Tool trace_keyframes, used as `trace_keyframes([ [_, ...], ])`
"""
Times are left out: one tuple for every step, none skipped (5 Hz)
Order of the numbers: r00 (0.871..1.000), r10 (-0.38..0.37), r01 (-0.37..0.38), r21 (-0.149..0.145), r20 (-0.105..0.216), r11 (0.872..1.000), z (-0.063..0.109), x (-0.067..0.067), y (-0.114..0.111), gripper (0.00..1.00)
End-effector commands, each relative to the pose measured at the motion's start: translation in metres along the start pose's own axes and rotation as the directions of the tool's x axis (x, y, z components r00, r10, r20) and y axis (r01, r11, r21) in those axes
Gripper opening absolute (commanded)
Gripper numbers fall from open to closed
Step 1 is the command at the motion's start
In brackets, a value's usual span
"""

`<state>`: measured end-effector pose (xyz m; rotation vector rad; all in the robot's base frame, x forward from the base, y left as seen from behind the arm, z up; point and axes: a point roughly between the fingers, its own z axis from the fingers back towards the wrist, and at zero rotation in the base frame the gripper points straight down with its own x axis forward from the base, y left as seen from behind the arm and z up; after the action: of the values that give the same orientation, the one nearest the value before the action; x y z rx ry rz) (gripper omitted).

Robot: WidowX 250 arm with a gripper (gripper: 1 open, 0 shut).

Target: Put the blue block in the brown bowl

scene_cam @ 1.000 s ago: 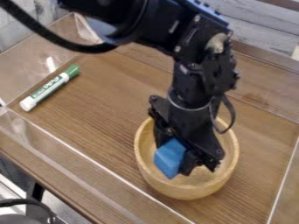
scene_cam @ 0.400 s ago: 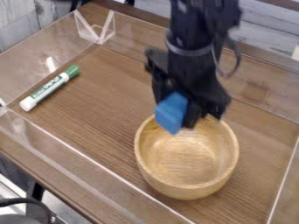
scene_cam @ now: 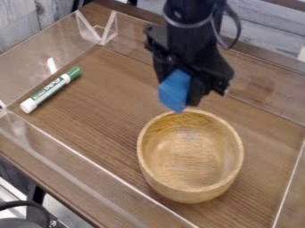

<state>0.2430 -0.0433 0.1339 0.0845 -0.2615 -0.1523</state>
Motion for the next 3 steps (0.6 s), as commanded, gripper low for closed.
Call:
trace_keyframes([
  [0.999, -0.001, 0.001, -0.007, 0.046, 1.000, -0.001, -0.003, -0.009, 0.00],
  [0.997, -0.012, 0.012, -0.009, 0.076, 1.000, -0.007, -0.002, -0.011, 0.00],
  [0.996, -0.010, 0.012, -0.020, 0.093, 1.000, -0.011, 0.001, -0.011, 1.00],
])
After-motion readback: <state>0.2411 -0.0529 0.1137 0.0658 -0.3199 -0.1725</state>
